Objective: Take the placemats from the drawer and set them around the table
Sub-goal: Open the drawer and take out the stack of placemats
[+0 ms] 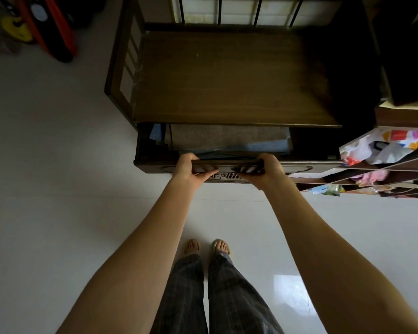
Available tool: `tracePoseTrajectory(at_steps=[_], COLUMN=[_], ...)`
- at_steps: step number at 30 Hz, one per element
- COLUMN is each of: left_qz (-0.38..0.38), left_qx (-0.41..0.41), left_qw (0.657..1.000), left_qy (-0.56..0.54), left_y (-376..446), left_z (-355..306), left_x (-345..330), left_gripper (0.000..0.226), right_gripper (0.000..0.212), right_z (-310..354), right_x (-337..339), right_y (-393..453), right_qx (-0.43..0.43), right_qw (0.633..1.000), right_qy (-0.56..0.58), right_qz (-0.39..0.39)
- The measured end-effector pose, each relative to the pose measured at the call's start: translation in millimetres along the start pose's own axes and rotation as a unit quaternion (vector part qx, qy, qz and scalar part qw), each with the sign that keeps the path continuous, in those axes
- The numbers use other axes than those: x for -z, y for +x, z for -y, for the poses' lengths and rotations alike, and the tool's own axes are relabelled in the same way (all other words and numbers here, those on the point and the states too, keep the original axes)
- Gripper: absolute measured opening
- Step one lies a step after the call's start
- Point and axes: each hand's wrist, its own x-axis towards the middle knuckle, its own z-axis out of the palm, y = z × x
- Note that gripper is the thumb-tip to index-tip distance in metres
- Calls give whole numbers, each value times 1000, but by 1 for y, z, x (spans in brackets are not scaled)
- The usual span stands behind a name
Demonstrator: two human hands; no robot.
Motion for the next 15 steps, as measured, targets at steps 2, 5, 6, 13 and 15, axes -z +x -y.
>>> tracePoseTrajectory(at_steps=[2, 5, 6, 13, 15], left_qz=[3, 1, 0, -6, -5], left_qx=[-2, -2, 1, -7, -5], left_qw=[1000, 1000, 1000, 1000, 1000], left_qy=[0, -2, -3, -15, -13], left_y=[-2, -3, -5, -22, -27], left_z=[1, 5, 8, 38, 44], left_x=[2, 12, 16, 48, 58], left_gripper=[14, 15, 14, 16, 18], right_gripper=[27, 34, 34, 25, 16], right_z=[-4, -12, -15, -36, -44], right_x=[0, 6, 9, 38, 46], right_y=[-4, -11, -14, -32, -36], right_qx=[6, 8, 5, -4, -4], right_qw=[1000, 1000, 999, 998, 998], right_qy=[-2, -3, -5, -19, -11], right_qz=[-6, -29, -38, -63, -63])
